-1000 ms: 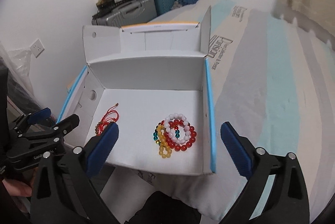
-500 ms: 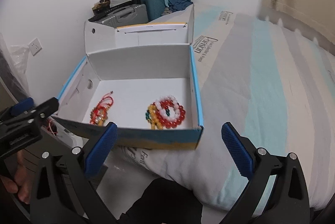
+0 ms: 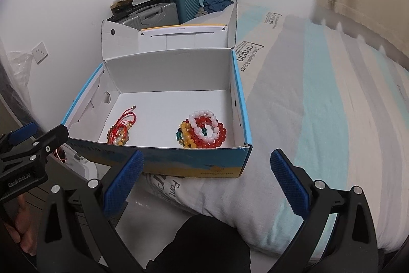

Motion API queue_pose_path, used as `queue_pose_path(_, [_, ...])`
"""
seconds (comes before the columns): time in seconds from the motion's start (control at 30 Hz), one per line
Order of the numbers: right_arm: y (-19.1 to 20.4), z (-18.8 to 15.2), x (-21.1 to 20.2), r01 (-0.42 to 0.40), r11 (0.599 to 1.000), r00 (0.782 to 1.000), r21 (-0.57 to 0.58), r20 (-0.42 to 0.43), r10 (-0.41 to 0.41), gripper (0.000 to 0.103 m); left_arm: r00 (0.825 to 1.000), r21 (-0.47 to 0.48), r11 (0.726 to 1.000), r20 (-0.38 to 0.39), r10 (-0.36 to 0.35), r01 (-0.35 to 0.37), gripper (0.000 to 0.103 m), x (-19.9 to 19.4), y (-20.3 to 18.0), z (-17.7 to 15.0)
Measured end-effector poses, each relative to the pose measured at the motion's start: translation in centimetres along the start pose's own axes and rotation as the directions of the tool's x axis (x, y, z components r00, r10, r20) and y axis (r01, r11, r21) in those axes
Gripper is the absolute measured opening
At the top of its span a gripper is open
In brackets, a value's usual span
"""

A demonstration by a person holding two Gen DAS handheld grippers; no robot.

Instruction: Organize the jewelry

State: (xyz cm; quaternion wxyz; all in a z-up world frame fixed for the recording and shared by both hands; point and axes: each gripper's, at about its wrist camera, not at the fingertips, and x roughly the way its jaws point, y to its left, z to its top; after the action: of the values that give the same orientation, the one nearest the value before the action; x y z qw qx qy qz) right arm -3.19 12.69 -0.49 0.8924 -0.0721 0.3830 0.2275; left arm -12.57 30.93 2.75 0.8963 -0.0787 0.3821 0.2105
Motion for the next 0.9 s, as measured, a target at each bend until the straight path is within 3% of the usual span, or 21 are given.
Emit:
queue_pose_path(0.63, [0.17, -0.07, 0.43, -0.002, 1.000, 1.000, 0.004, -0.008, 0.002, 0.095, 1.000, 0.008, 1.000, -0.024, 0.007, -0.007, 0.097, 0.59, 0.39, -0.40])
queue_pose_path(0.9, [0.16, -0.14, 0.50, -0.001, 1.000, 1.000, 0.003, -0.009, 0.001, 0.095, 0.999, -0.001, 1.000, -0.024, -0.025, 0.025, 0.097, 0.69, 0.29, -0.39])
